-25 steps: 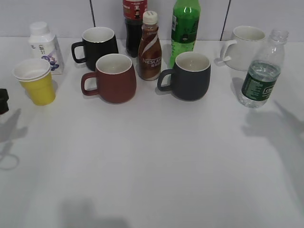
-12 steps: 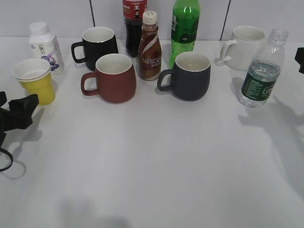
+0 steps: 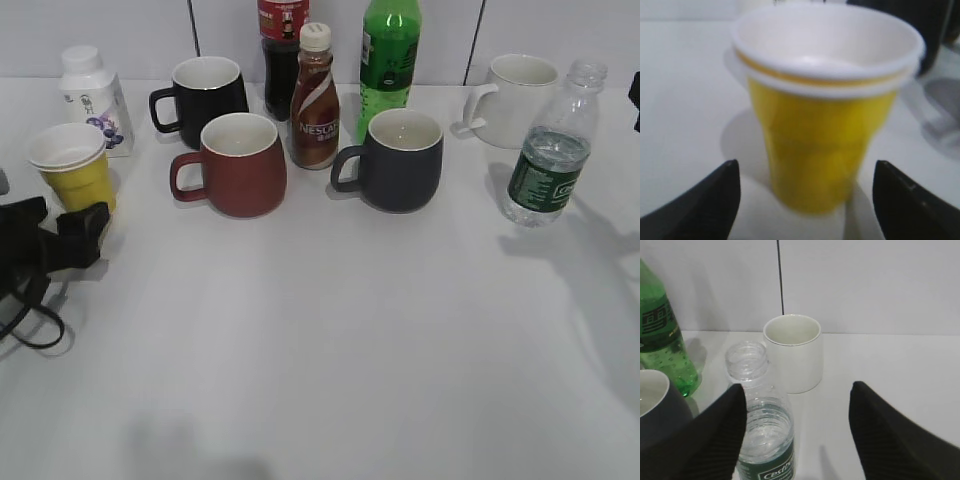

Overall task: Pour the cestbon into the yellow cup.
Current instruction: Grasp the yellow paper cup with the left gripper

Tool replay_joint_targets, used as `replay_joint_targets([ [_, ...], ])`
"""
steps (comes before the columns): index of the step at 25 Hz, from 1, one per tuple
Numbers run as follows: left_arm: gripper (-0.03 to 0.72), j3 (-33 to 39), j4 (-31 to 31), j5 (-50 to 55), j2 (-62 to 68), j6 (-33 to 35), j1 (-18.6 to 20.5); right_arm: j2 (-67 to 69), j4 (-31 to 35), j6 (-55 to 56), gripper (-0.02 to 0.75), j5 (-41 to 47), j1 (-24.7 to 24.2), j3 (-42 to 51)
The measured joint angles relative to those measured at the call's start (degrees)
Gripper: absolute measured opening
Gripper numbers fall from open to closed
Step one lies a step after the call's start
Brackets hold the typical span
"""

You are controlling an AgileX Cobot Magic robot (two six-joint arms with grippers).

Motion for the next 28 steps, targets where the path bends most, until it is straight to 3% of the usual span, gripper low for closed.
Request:
replay_joint_targets([
  [18, 0.616, -12.3, -0.1, -0.9, 8.7, 0.5, 0.0, 0.0, -1.5, 0.1, 0.486, 0.1, 0.0, 0.0],
  [28, 0.445, -12.5, -0.1, -1.1, 9.0, 0.6, 0.0, 0.0, -2.3, 1.1, 0.486, 4.5, 0.0, 0.0],
])
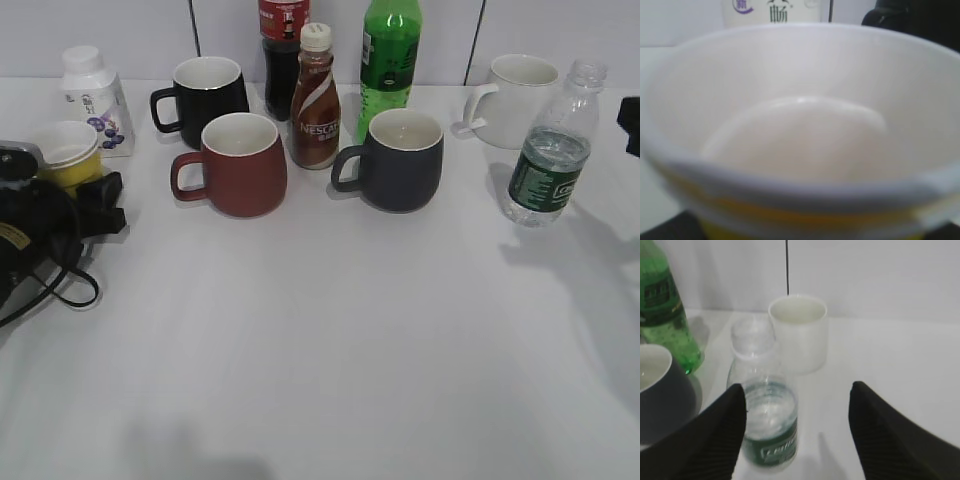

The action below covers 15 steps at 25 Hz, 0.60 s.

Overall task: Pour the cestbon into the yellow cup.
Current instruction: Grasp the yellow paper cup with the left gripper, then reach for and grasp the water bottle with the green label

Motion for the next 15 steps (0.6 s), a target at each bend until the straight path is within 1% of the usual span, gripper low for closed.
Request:
replay_joint_targets([
  [3, 0.44, 0.1, 0.3, 0.0, 0.0, 0.0, 0.0, 0.0, -2.1, 3.4, 0.475, 1.2, 0.5, 1.7],
  [7, 0.44, 1.5, 3.2, 0.0, -1.0, 0.0, 0.0, 0.1, -3.9, 4.7, 0.454, -3.8, 3.6, 7.1],
  [10, 0.44, 3.6, 7.1, 0.5, -2.9, 0.0, 0.0, 0.4, -4.1, 4.8, 0.449, -7.5, 4.5, 10.0],
  [12, 0.44, 4.8, 11.1, 0.6, -4.6, -0.1, 0.0, 2.0, -4.1, 4.7, 0.45, -10.1, 4.6, 10.4],
  [14, 0.44, 6.0, 15.3, 0.7, -6.7, -0.1, 0.0, 5.1, -4.1, 4.7, 0.474, -14.0, 4.6, 10.4],
  [15, 0.44, 6.5, 17.5, 0.7, -7.6, -0.1, 0.0, 7.1, -4.0, 4.7, 0.502, -16.1, 4.6, 10.4],
])
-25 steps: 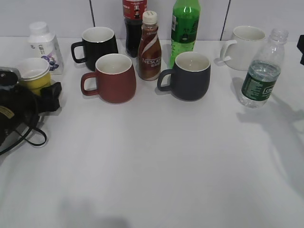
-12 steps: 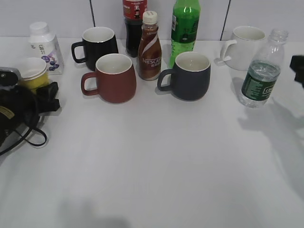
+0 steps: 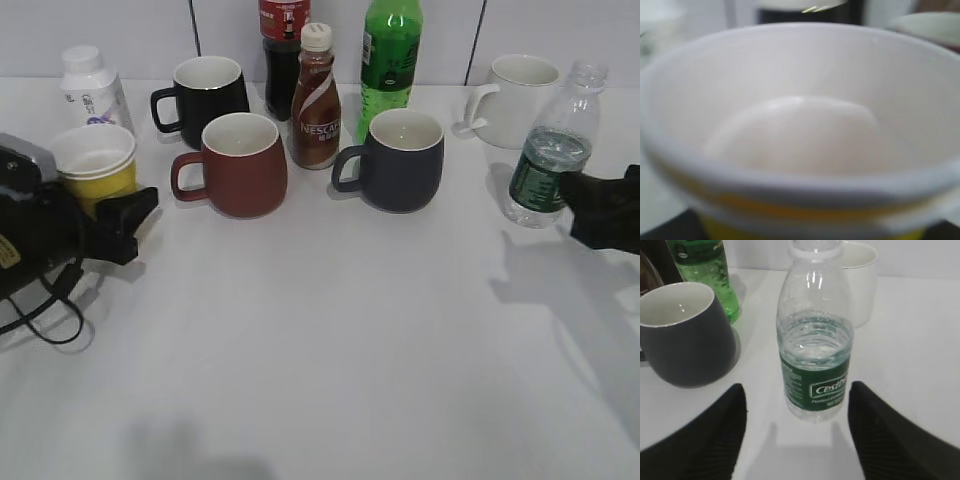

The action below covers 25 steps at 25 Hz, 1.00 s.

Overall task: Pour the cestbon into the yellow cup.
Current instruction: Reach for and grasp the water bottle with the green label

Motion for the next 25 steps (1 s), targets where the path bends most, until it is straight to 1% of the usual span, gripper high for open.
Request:
replay_joint_targets([
  [4, 0.44, 1.5, 6.6, -0.1, -3.7, -0.7, 0.0, 8.5, 0.2, -0.3, 0.619, -8.5, 0.0, 0.0],
  [8, 0.439, 1.6, 12.3, -0.2, -5.8, -4.4, 0.0, 16.5, 0.6, -1.4, 0.649, -18.9, 0.0, -0.1],
  [10, 0.439, 1.6, 14.9, -0.1, -6.0, -6.2, 0.0, 19.7, 1.0, -1.4, 0.65, -21.5, 0.0, -1.1],
  [15, 0.439, 1.6, 21.7, -0.1, -6.0, -8.0, 0.0, 25.9, 1.0, -1.5, 0.65, -22.9, 0.0, -5.8],
  [18, 0.438, 1.6, 23.2, -0.1, -6.0, -8.2, -0.6, 28.3, 1.2, -1.6, 0.65, -23.0, 0.0, -8.4],
  [21, 0.438, 1.6, 23.2, -0.1, -6.0, -8.3, -3.0, 30.4, 1.5, -1.6, 0.65, -23.2, 0.0, -11.0],
  [25, 0.438, 1.6, 22.3, -0.1, -6.0, -8.3, -7.4, 33.5, 2.9, -1.6, 0.645, -23.2, 0.0, -13.3],
])
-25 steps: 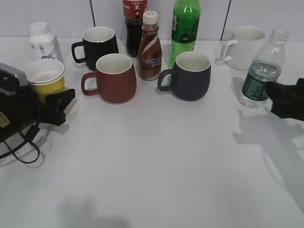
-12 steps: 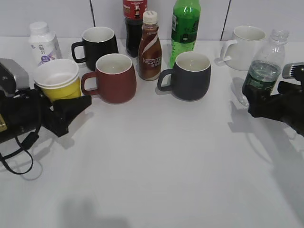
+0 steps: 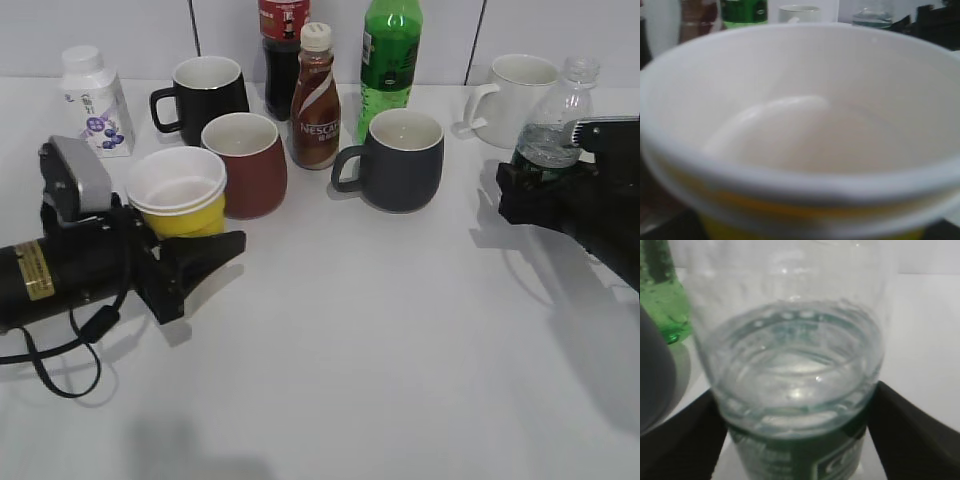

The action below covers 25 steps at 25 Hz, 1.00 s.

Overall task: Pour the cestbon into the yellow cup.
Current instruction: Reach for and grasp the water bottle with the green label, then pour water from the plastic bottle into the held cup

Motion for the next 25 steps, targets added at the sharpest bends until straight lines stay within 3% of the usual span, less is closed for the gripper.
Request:
replay_joint_targets([
  [9, 0.438, -0.1, -4.6, 0.0, 0.0, 0.0, -6.4, 3.4, 0.9, -0.4, 0.561, 0.5, 0.1, -4.3],
  [13, 0.437, -0.2, -5.6, 0.1, 0.0, -0.1, -7.5, 3.5, 0.9, -0.4, 0.453, 0.5, 0.1, -4.3],
  [18, 0.437, -2.9, -5.9, 1.2, 0.0, -0.9, -10.2, 3.0, 0.2, -1.1, 0.449, 0.7, 0.1, -4.1],
  [22, 0.437, -5.2, -5.9, 4.5, 0.0, -0.9, -12.7, 0.7, -4.0, -1.4, 0.449, 2.0, 0.1, -2.3],
  [25, 0.437, -6.6, -6.0, 7.7, 0.0, -1.0, -14.3, -2.4, -11.4, -1.5, 0.449, 2.2, 0.1, -1.2],
])
